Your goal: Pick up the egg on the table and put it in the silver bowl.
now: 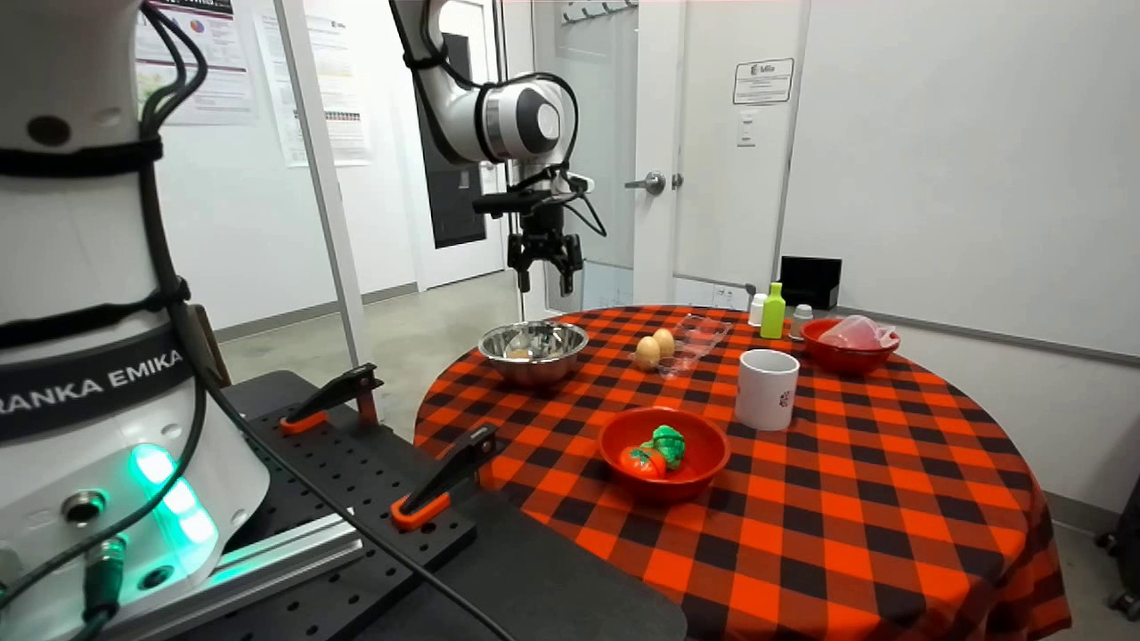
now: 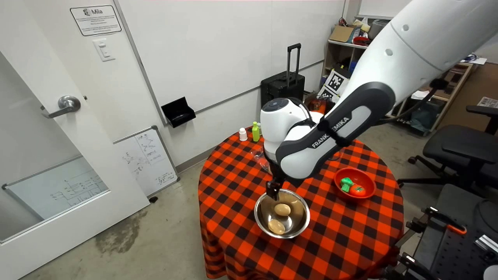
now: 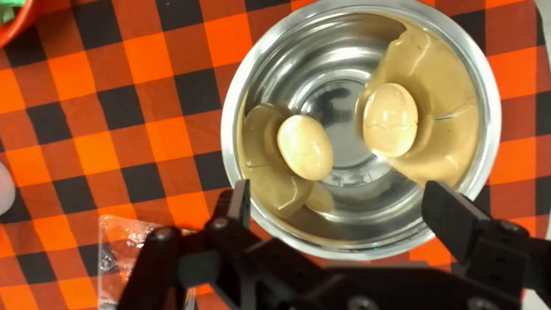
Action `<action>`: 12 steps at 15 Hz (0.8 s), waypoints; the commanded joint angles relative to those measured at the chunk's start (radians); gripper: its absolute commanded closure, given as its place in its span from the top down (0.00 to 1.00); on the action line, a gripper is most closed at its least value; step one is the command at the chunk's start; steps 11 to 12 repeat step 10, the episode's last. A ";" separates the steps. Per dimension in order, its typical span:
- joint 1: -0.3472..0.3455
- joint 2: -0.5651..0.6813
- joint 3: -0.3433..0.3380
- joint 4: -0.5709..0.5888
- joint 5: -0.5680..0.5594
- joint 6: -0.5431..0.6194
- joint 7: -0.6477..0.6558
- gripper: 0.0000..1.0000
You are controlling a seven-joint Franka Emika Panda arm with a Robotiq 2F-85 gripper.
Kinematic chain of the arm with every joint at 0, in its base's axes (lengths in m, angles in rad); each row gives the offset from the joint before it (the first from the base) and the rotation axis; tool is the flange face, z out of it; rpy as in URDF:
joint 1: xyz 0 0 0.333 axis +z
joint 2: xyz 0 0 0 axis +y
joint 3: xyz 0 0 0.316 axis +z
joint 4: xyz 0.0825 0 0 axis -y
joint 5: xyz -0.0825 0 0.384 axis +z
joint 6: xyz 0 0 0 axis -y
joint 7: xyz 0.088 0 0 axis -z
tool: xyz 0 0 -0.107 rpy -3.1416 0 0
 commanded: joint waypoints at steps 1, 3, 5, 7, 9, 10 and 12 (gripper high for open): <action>-0.021 -0.171 0.022 -0.152 0.028 0.048 0.001 1.00; -0.038 -0.231 0.036 -0.196 0.048 0.045 -0.010 1.00; -0.029 -0.183 0.028 -0.136 0.020 0.010 0.002 1.00; -0.041 -0.228 0.035 -0.173 0.028 0.011 0.002 1.00; -0.045 -0.242 0.037 -0.189 0.028 0.011 0.002 1.00; -0.045 -0.243 0.038 -0.193 0.029 0.012 0.002 1.00; -0.045 -0.243 0.038 -0.193 0.029 0.012 0.002 1.00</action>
